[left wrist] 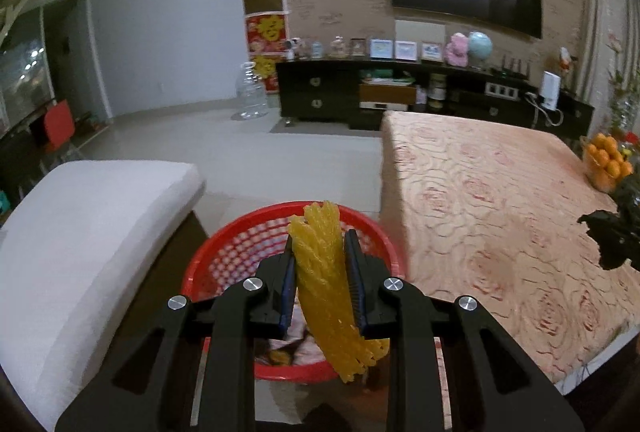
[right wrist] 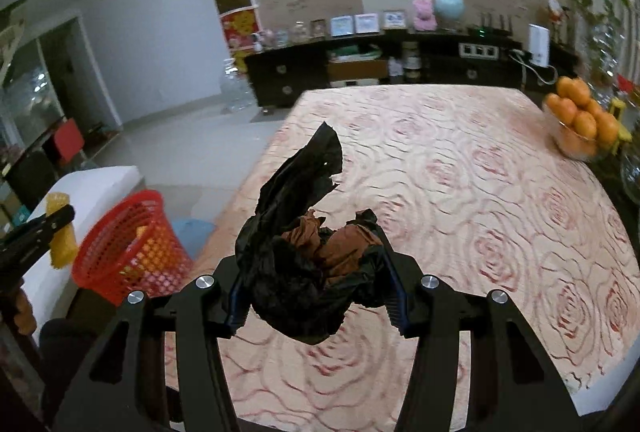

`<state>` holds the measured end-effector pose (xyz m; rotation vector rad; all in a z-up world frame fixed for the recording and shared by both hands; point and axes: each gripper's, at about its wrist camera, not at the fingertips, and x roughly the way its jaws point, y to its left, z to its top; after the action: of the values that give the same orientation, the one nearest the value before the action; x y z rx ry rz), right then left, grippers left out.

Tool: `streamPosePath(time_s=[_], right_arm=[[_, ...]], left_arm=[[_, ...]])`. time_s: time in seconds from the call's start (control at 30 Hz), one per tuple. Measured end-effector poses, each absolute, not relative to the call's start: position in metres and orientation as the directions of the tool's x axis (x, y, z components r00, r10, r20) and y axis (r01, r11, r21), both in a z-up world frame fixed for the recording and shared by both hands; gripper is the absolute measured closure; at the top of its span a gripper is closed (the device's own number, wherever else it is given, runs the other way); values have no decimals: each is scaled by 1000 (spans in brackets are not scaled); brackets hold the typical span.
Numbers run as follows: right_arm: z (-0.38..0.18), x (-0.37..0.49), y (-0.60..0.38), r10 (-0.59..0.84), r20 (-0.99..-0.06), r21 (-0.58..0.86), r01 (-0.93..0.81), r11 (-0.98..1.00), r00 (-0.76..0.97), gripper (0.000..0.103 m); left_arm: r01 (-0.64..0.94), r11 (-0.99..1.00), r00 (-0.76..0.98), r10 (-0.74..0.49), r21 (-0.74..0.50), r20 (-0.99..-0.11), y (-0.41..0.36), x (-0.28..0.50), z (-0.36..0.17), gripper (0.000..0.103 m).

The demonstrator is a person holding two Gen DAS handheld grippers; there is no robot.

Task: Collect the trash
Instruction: 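Carry the yellow foam net over the basket and open the left gripper, then carry the black plastic bag over the basket and open the right gripper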

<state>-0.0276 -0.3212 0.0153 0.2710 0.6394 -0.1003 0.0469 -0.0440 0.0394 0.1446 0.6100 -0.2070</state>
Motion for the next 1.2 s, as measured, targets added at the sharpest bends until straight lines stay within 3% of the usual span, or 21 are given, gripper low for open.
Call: streamPosePath(time_s=[0.47, 0.57, 0.7, 0.83, 0.93, 1.2], right_arm=[[23, 32, -234, 133, -607, 217, 3, 976, 784, 51], [23, 43, -218, 159, -611, 220, -26, 975, 776, 51], [21, 56, -199, 186, -616, 219, -60, 974, 765, 51], [19, 69, -182, 209, -624, 217, -90, 972, 753, 51], [15, 73, -169, 225, -631, 218, -108, 970, 743, 51], [5, 94, -145, 295, -642, 251, -170, 953, 708, 49]], left_arm=[[169, 985, 765, -109, 35, -635, -8, 92, 7, 80], [167, 986, 753, -118, 15, -647, -4, 97, -1, 70], [152, 988, 742, -134, -30, -657, 5, 101, -7, 48], [120, 991, 769, -134, -64, -626, 18, 98, -4, 34], [101, 992, 781, -125, -74, -612, 23, 97, -2, 28], [-6, 990, 823, -74, -138, -564, 52, 91, 6, 26]])
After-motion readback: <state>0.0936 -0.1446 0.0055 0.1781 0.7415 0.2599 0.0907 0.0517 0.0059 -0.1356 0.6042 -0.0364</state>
